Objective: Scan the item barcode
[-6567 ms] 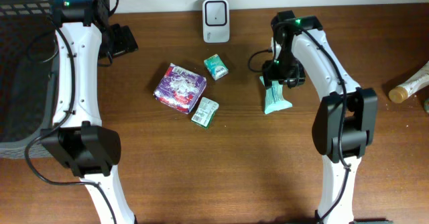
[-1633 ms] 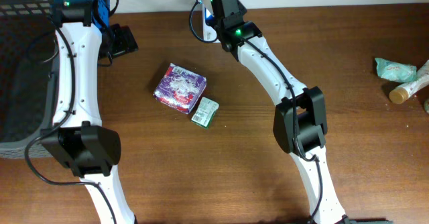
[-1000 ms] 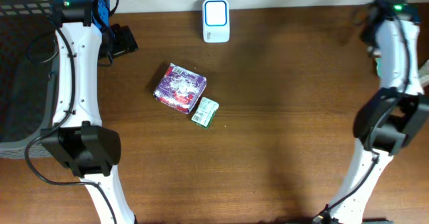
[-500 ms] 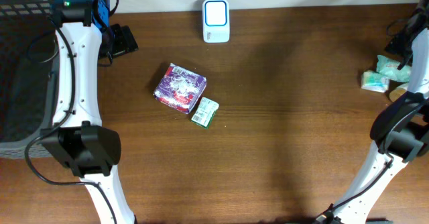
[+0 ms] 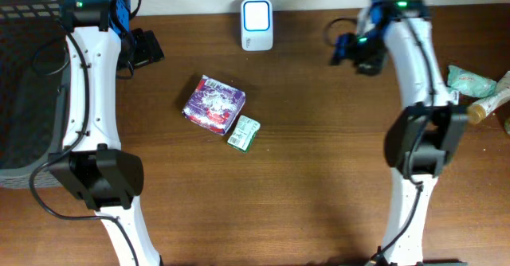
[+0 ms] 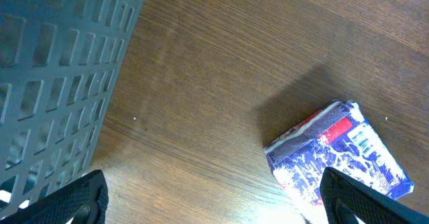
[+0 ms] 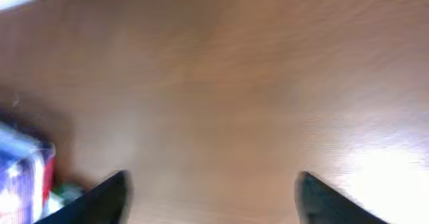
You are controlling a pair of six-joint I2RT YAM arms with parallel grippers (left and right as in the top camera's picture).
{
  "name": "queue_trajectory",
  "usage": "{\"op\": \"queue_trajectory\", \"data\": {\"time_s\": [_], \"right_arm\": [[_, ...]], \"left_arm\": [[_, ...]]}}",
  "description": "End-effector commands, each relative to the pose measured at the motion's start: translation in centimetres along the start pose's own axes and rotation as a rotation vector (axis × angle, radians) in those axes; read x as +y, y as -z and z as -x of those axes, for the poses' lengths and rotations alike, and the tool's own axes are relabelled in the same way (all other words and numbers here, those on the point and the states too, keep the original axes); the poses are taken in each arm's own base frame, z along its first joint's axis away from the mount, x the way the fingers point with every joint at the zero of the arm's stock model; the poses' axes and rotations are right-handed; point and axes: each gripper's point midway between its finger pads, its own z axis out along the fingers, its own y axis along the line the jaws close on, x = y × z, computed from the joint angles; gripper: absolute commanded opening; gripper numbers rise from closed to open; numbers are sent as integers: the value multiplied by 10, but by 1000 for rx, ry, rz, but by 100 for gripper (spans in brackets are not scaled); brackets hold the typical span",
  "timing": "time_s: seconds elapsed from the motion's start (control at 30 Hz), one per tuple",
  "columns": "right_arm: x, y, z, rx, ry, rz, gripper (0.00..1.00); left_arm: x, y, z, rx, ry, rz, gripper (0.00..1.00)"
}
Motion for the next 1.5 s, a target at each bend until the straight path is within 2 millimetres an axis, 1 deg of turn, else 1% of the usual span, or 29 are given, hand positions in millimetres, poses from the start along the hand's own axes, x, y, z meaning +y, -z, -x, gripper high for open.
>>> {"op": "queue_trajectory", "data": {"time_s": [0.0, 0.03, 0.07, 0.1, 0.17, 0.23, 0.3, 0.37, 0.43, 0.47, 0.57, 0.6, 0.63, 0.7, 0.73, 0.8, 0.9, 0.97, 1.0, 1.07, 1.1, 1.2, 1.23, 1.37, 1.43, 1.47], "right_arm": [[64, -20, -33, 79, 132, 18, 99], [87, -26, -46, 97, 184, 23, 99], [104, -30, -56, 108, 220, 27, 99], [113, -32, -62, 116, 242, 29, 99], [145, -39, -84, 138, 318, 35, 99], [167, -44, -103, 150, 383, 20, 99], [176, -49, -119, 150, 416, -51, 99], [179, -52, -129, 154, 374, -97, 99], [184, -56, -141, 172, 371, -109, 99], [183, -58, -142, 172, 356, -121, 99], [166, -72, -149, 205, 230, -169, 99], [163, -80, -153, 230, 198, -148, 99], [166, -85, -159, 267, 181, -102, 99], [172, -94, -171, 344, 195, 1, 99], [171, -96, -174, 365, 201, 30, 99], [167, -97, -173, 395, 163, 70, 99], [173, -89, -160, 420, 153, 253, 99], [166, -88, -153, 413, 130, 256, 99], [167, -87, -154, 418, 122, 266, 99], [167, -91, -161, 442, 104, 255, 99], [166, -95, -165, 453, 66, 241, 99], [159, -116, -166, 453, -67, 225, 99], [160, -122, -170, 464, -73, 252, 99], [175, -125, -172, 471, -58, 346, 99], [177, -127, -171, 462, -68, 336, 98], [171, -132, -171, 451, -113, 281, 93]], "left_arm": [[1, -7, -1, 16, 10, 8, 99], [1, -7, -1, 16, 10, 8, 99], [1, -7, -1, 16, 10, 8, 99], [1, -7, -1, 16, 10, 8, 99], [1, -7, -1, 16, 10, 8, 99], [1, -7, -1, 16, 10, 8, 99], [1, -7, -1, 16, 10, 8, 99], [1, -7, -1, 16, 10, 8, 99], [1, -7, -1, 16, 10, 8, 99], [1, -7, -1, 16, 10, 8, 99], [1, -7, -1, 16, 10, 8, 99], [1, -7, -1, 16, 10, 8, 99], [1, -7, -1, 16, 10, 8, 99], [1, -7, -1, 16, 10, 8, 99], [1, -7, -1, 16, 10, 8, 99], [1, -7, -1, 16, 10, 8, 99], [1, -7, -1, 16, 10, 8, 99], [1, -7, -1, 16, 10, 8, 99], [1, -7, -1, 16, 10, 8, 99], [1, -7, -1, 16, 10, 8, 99], [1, -7, -1, 16, 10, 8, 99], [1, -7, -1, 16, 10, 8, 99], [1, -7, -1, 16, 10, 8, 99], [1, -7, -1, 16, 10, 8, 99], [1, -7, -1, 16, 10, 8, 99], [1, -7, -1, 16, 10, 8, 99]]}}
